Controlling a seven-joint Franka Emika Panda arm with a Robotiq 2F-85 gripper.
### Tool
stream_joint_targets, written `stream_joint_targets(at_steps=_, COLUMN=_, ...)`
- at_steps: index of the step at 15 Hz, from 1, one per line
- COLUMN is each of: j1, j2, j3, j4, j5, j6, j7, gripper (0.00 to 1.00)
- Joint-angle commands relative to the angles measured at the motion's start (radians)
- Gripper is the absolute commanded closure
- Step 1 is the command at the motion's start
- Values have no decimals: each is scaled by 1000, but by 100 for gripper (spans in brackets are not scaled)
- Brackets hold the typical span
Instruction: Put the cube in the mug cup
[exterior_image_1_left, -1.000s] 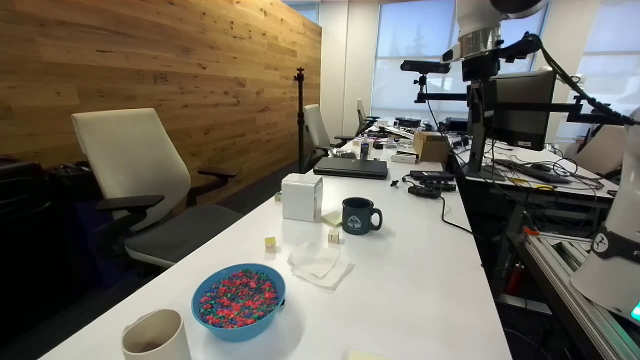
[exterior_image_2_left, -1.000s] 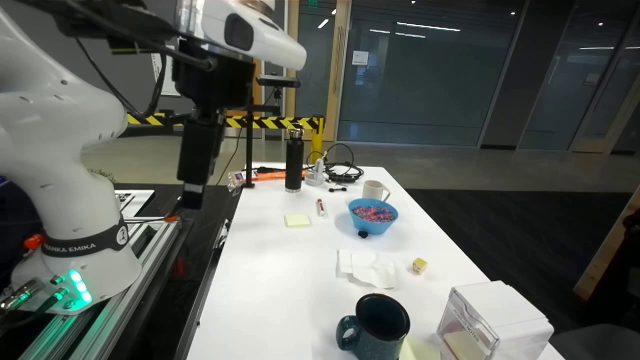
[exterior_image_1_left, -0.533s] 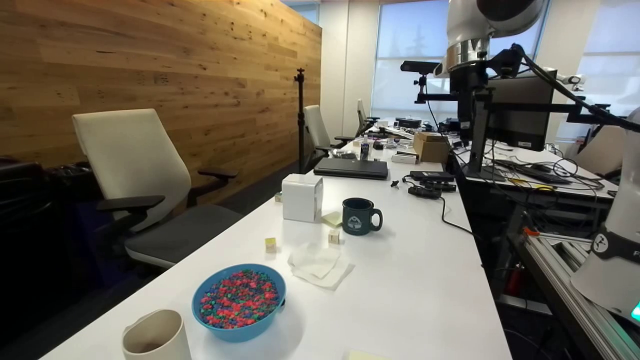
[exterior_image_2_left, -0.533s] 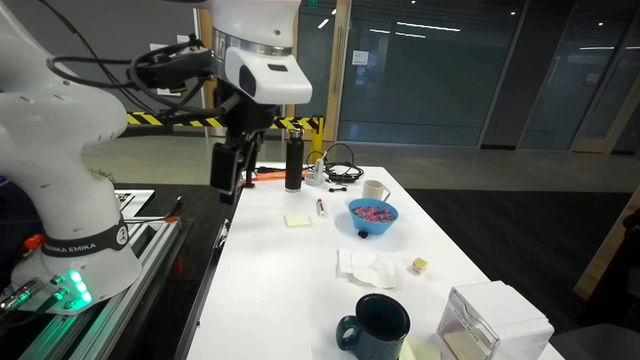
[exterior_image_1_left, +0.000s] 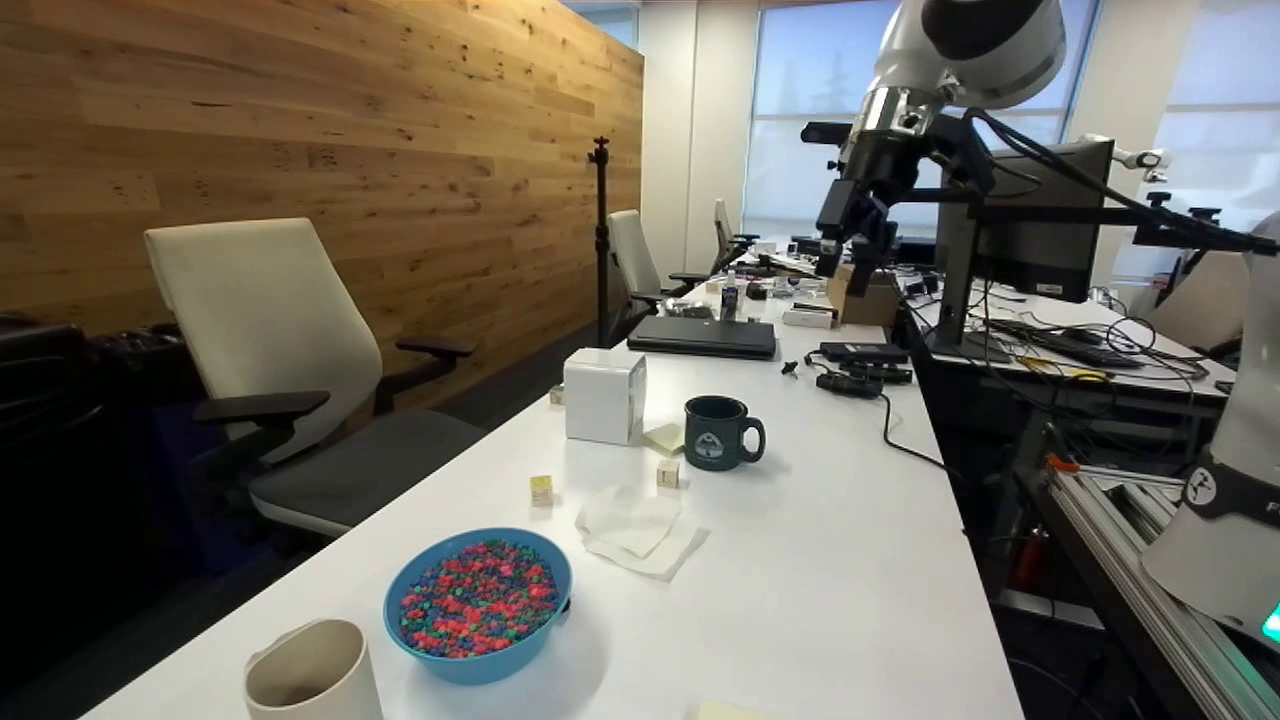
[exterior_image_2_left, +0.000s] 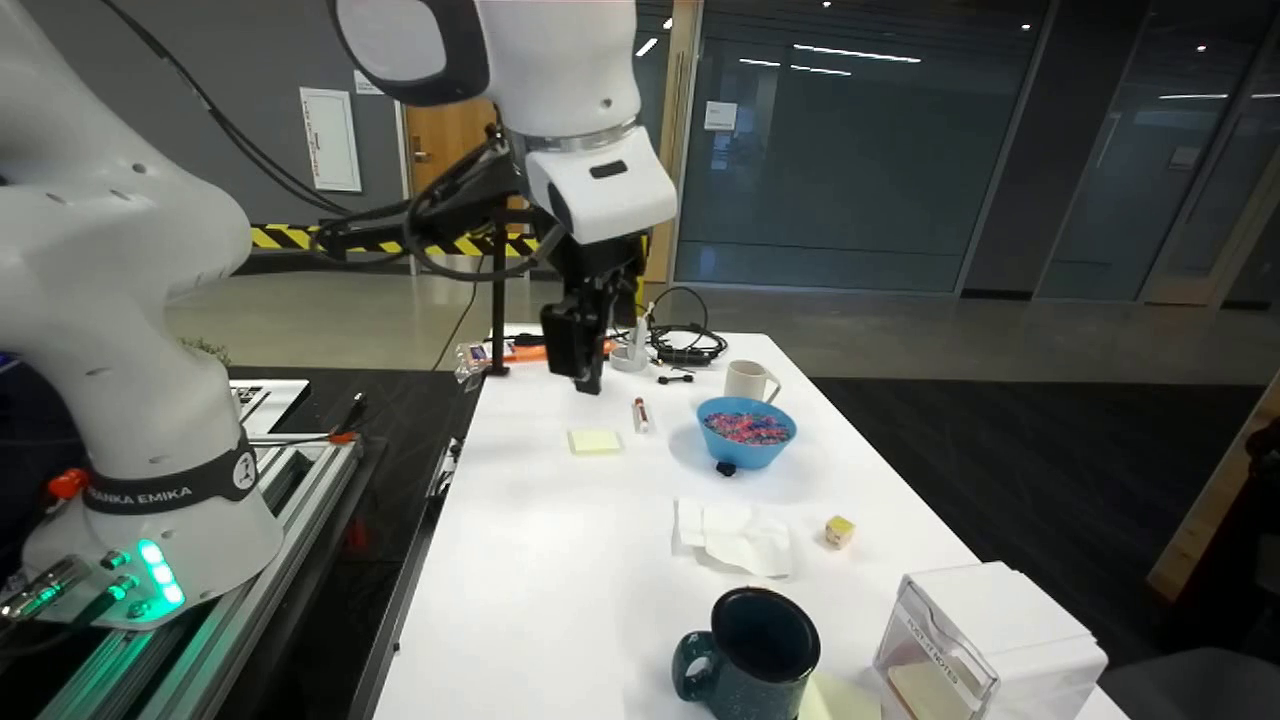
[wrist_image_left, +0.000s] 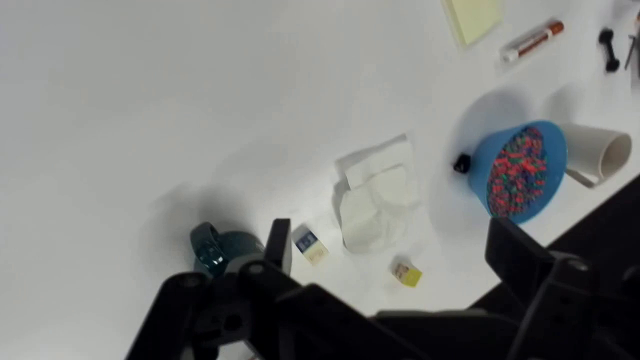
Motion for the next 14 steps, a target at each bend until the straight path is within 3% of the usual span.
stream_joint_targets(at_steps=1, j1=51, j2=44, j3=25, j4=-27, j5=130, j6=256, j7=7, gripper=0)
stream_joint_targets(at_steps=3, j1=75, j2=77, j3=40, j4=-30, j5=140, j6=375, j7=7, gripper=0)
stream_joint_targets(at_steps=6, j1=55, j2=127, j3=74, j4=-28, j5=51, j6=468, j7=49, gripper=0)
stream_joint_targets(at_steps=14, j1=-52, j2=202, j3=99, j4=-13, j5=-244, j6=455, j7=103, gripper=0)
